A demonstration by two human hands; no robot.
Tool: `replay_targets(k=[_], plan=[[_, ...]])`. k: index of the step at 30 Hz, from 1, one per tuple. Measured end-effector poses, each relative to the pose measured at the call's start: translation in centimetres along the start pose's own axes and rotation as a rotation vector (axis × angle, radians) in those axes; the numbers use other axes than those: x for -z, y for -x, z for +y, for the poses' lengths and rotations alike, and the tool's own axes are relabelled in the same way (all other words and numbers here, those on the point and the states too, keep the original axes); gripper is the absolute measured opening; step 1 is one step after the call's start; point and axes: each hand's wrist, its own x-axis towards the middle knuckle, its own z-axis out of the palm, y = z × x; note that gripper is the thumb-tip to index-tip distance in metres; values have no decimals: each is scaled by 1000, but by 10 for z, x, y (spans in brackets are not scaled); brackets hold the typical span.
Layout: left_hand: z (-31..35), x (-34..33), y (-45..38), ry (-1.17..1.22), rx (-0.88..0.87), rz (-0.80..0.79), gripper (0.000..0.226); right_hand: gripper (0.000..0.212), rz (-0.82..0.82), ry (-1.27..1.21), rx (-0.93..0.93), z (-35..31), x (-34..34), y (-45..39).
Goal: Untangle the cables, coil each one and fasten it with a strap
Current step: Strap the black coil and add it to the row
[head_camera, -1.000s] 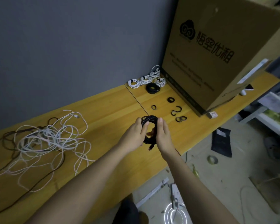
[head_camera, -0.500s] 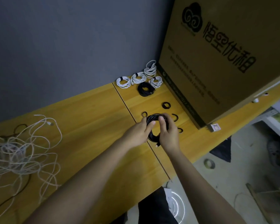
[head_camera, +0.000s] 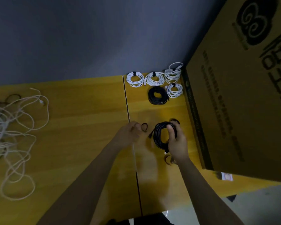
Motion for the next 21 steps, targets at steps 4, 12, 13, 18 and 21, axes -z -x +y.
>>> replay_targets(k=[4, 12, 13, 18, 21], plan=[[-13, -4, -28, -233, -26, 127, 24, 42, -38, 36, -2, 19, 3, -9], [-12, -29, -78, -670, -139, -11, 31, 39, -107, 59, 3, 37, 8, -15], [-11, -30, -81, -724, -150, -37, 32, 39, -113, 48, 0, 38, 8, -17], [-11, -29, -83, -833, -176, -63, 32, 33, -117, 13, 18, 39, 9, -20], [-12, -31, -80, -773, -253, -2, 30, 30, -97, -29, 13, 43, 17, -12]])
